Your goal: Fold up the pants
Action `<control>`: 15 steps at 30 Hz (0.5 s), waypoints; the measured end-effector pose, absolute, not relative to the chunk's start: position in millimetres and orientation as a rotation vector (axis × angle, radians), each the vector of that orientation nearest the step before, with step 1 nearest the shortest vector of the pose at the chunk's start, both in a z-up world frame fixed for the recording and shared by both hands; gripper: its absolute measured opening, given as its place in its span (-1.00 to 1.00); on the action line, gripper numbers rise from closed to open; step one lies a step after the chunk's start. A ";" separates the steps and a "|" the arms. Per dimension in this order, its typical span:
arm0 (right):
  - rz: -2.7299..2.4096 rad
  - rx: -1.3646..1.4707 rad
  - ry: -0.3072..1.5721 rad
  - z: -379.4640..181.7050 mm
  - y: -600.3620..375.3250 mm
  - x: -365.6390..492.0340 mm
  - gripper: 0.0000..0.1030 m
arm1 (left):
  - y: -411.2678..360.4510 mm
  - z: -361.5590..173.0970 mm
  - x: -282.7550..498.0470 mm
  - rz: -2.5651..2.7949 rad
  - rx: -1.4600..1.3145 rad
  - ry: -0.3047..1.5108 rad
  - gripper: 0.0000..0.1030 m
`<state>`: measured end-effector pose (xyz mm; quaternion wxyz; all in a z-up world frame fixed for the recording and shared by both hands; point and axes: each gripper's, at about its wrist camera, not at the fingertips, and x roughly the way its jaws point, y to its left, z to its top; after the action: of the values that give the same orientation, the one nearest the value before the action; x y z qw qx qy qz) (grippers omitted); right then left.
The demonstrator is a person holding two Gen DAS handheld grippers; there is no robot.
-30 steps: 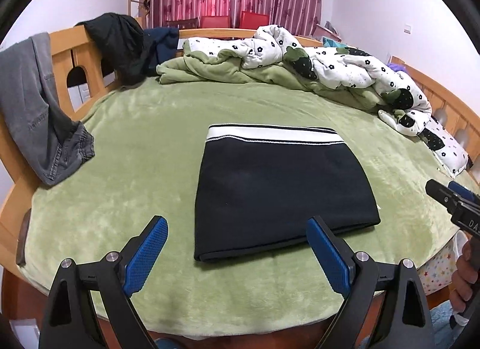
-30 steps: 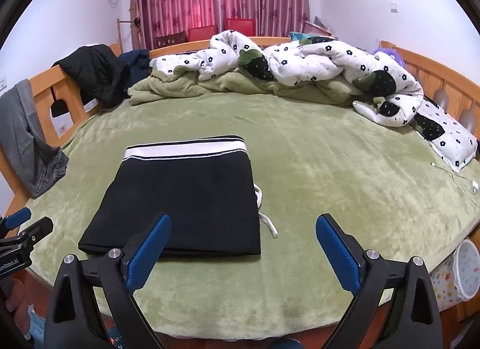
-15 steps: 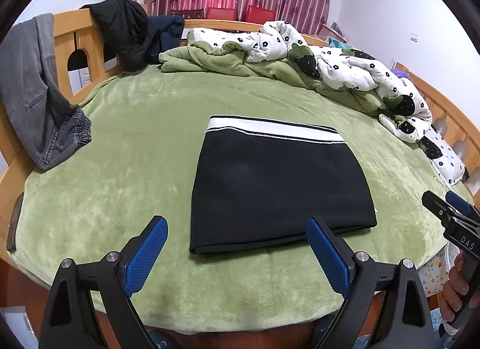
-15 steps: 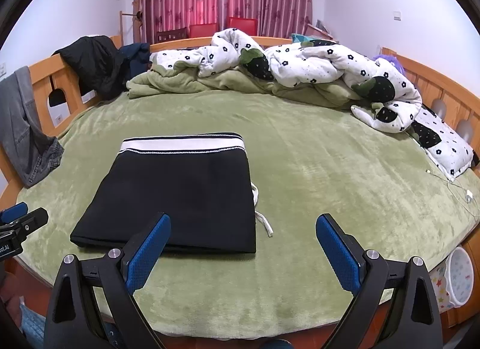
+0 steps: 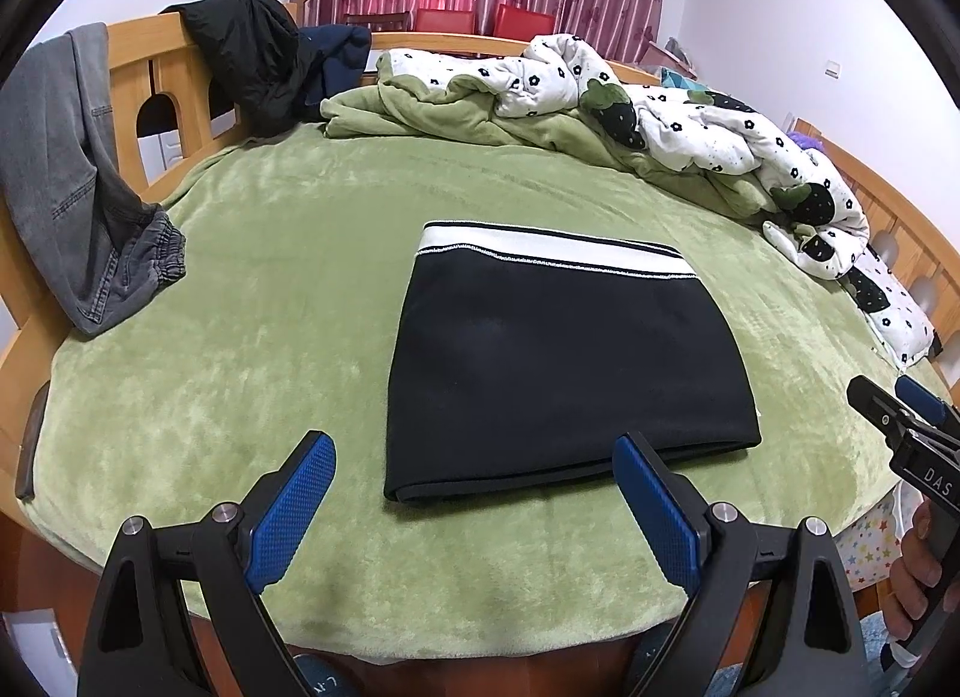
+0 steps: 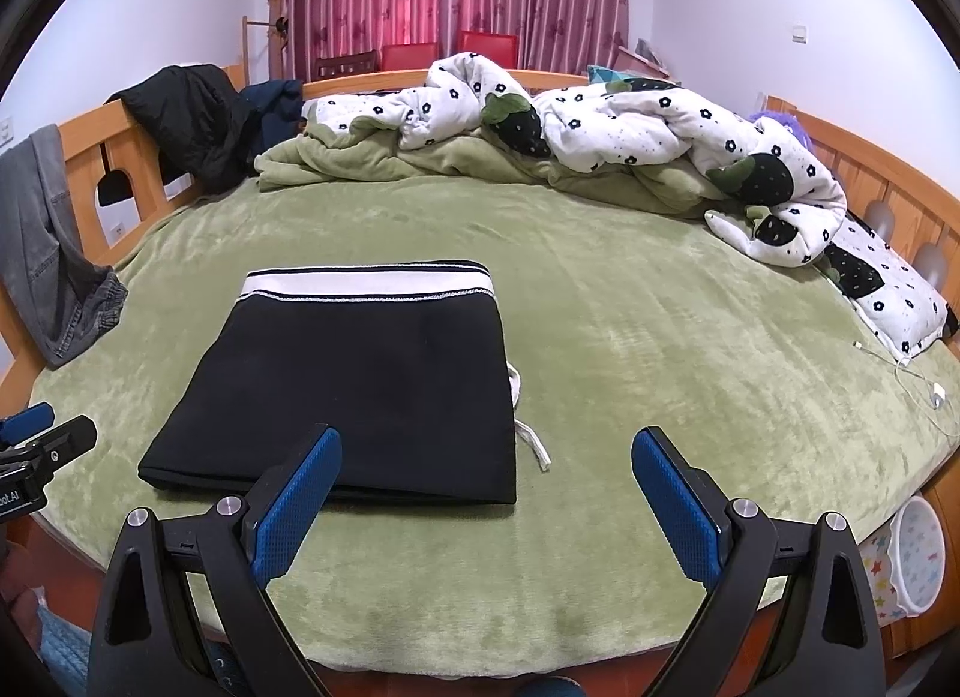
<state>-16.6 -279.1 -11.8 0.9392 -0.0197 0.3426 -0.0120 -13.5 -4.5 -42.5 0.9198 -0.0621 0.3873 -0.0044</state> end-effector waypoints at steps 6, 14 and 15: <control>-0.032 -0.033 0.700 -13.7 -279.0 -17.3 0.87 | -4.8 -42.9 -13.8 -0.009 -0.126 0.796 0.82; -0.035 -0.015 0.699 -12.7 -284.4 -17.4 0.87 | -6.5 -43.0 -14.3 -0.006 -0.125 0.797 0.82; -0.035 -0.018 0.700 -12.6 -284.8 -17.0 0.87 | -5.8 -43.2 -14.9 -0.007 -0.124 0.796 0.82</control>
<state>-17.0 -284.8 -12.6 0.9393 -0.0086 0.3427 -0.0172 -14.9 -5.8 -43.2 0.9200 -0.0604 0.3872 -0.0033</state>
